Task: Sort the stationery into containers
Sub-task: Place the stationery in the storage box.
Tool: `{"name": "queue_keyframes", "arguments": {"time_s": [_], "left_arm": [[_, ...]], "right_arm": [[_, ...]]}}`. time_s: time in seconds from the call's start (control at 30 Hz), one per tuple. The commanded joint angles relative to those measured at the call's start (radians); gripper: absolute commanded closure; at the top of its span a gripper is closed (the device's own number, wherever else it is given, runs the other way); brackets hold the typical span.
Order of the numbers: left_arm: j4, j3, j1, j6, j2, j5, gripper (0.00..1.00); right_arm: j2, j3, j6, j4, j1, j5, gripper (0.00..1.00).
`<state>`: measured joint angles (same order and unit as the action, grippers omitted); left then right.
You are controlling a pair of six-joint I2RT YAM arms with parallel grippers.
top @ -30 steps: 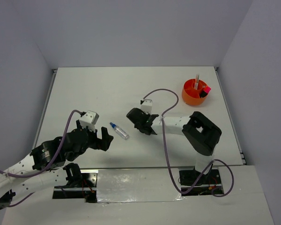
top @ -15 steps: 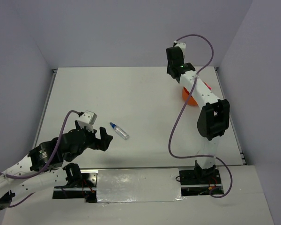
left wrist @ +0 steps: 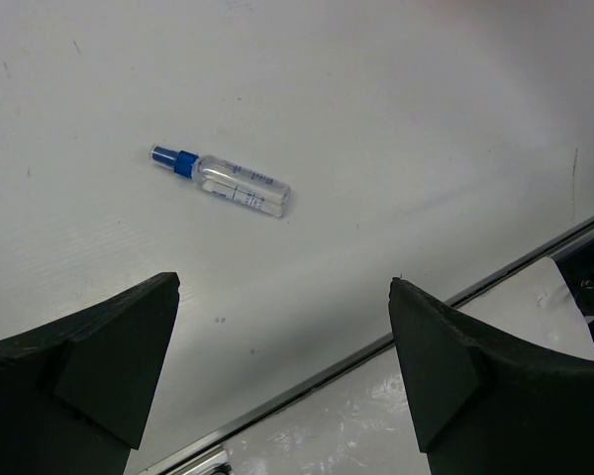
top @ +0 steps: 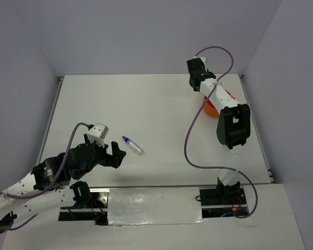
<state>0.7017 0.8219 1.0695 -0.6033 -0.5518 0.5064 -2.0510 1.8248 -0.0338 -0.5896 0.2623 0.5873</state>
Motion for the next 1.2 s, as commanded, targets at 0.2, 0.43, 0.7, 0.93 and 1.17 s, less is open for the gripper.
{"name": "queue_keyframes", "arguments": {"time_s": [0.2,0.43,0.7,0.93,1.17], "left_arm": [[-0.044,0.0,0.001,0.019,0.001,-0.014,0.01],[-0.044,0.0,0.001,0.019,0.003,-0.014,0.01],[-0.045,-0.001,0.003,0.017,0.007,-0.014,0.01],[-0.044,-0.003,0.001,0.017,0.009,-0.012,0.01],[-0.033,0.003,0.001,-0.009,-0.003,0.026,0.01]], "right_arm": [[0.005,-0.048,0.054,0.033,-0.043,0.059,0.76],[0.015,-0.067,0.055,0.05,-0.049,0.057,0.66],[0.003,-0.061,0.066,0.06,-0.052,0.071,0.51],[-0.001,-0.052,0.051,0.045,-0.051,0.068,0.29],[0.109,-0.022,0.037,-0.012,0.023,-0.007,0.28]]}}
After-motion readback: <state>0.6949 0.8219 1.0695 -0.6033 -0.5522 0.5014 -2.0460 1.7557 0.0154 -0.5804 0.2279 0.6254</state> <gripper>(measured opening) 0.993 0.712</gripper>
